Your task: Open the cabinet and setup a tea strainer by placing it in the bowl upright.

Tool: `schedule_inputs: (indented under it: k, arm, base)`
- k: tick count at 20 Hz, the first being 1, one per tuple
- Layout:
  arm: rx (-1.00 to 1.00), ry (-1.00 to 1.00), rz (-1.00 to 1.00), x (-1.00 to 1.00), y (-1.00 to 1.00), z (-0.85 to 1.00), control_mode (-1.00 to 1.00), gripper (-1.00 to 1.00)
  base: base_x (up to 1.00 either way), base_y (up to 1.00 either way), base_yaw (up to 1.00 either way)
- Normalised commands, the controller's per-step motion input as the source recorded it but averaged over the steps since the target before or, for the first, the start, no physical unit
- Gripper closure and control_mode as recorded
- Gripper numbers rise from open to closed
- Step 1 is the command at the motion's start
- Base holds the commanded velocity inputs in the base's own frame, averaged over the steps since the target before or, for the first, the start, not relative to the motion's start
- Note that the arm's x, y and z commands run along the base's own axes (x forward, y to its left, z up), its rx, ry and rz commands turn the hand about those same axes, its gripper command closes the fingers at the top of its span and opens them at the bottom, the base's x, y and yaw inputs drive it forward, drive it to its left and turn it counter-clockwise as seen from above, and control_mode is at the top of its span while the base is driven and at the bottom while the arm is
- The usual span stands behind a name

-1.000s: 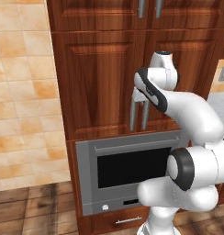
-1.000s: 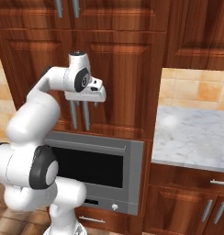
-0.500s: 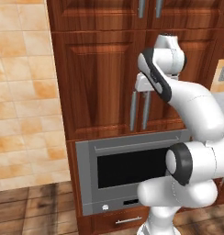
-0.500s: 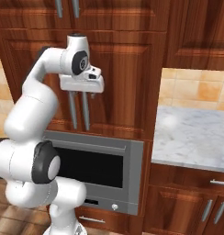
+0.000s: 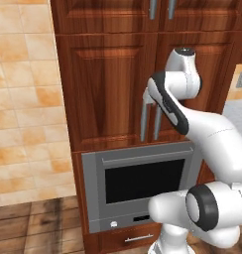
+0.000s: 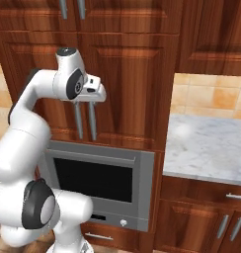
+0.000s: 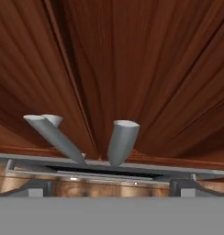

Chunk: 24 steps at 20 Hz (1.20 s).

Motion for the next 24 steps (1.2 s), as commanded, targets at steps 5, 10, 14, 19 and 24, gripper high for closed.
schedule_inputs:
  k: [5,10,14,19,24]
  arm:
    - [-0.01,-0.23,0.00,0.00,0.00,-0.02,-1.00,-1.00]
    - [0.00,-0.06,0.00,0.00,-0.08,-0.08,-1.00,-1.00]
    - [-0.02,-0.08,-0.06,0.09,-0.17,-0.30,-1.00,-1.00]
    - [0.00,-0.03,-0.05,0.23,-0.17,-0.25,-1.00,-1.00]
    - [0.00,0.00,-0.01,0.40,-0.01,-0.06,-1.00,-1.00]
  base:
    - [0.00,0.00,0.00]
    - [0.00,0.00,0.00]
    - [0.00,0.00,0.00]
    - [0.00,0.00,0.00]
    - [0.00,0.00,0.00]
